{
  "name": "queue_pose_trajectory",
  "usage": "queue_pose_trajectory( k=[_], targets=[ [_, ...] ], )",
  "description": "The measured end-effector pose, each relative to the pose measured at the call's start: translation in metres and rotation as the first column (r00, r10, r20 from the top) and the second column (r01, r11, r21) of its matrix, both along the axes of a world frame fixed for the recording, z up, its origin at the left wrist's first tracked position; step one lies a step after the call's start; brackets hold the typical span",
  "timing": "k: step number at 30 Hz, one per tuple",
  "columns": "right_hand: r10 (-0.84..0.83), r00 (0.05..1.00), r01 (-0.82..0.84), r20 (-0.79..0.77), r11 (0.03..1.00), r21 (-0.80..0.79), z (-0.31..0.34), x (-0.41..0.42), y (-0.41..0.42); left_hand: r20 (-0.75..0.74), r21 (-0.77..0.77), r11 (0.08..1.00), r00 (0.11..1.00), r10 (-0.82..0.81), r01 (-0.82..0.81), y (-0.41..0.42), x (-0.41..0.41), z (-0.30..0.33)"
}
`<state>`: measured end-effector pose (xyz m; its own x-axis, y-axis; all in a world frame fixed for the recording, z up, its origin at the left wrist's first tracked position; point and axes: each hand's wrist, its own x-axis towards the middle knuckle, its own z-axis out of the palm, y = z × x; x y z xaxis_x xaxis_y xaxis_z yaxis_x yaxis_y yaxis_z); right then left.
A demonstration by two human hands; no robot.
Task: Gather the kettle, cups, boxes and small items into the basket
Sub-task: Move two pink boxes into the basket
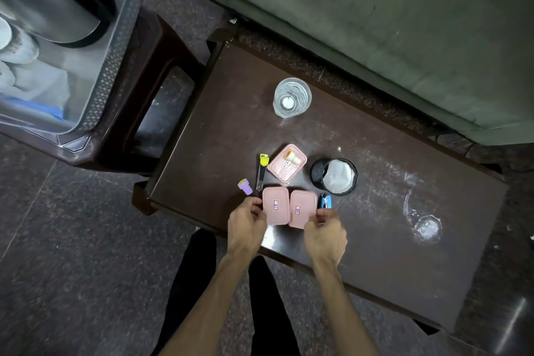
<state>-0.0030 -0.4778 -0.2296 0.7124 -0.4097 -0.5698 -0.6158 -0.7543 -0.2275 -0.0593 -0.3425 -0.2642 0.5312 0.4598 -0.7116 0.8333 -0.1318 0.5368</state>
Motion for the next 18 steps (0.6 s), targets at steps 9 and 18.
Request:
queue_pose_trajectory(
  k=[9,18],
  targets=[
    [-0.02,0.997,0.011,0.078,0.993,0.119,0.028,-0.001,0.031,0.002,-0.051,0.985,0.986,0.167,-0.167,0.033,-0.024,0.02],
    [0.039,0.977,-0.129,0.208,0.886,0.445,0.062,0.027,0.137,0.187,-0.017,0.856,0.839,0.51,-0.517,0.129,-0.022,0.067]
  ],
)
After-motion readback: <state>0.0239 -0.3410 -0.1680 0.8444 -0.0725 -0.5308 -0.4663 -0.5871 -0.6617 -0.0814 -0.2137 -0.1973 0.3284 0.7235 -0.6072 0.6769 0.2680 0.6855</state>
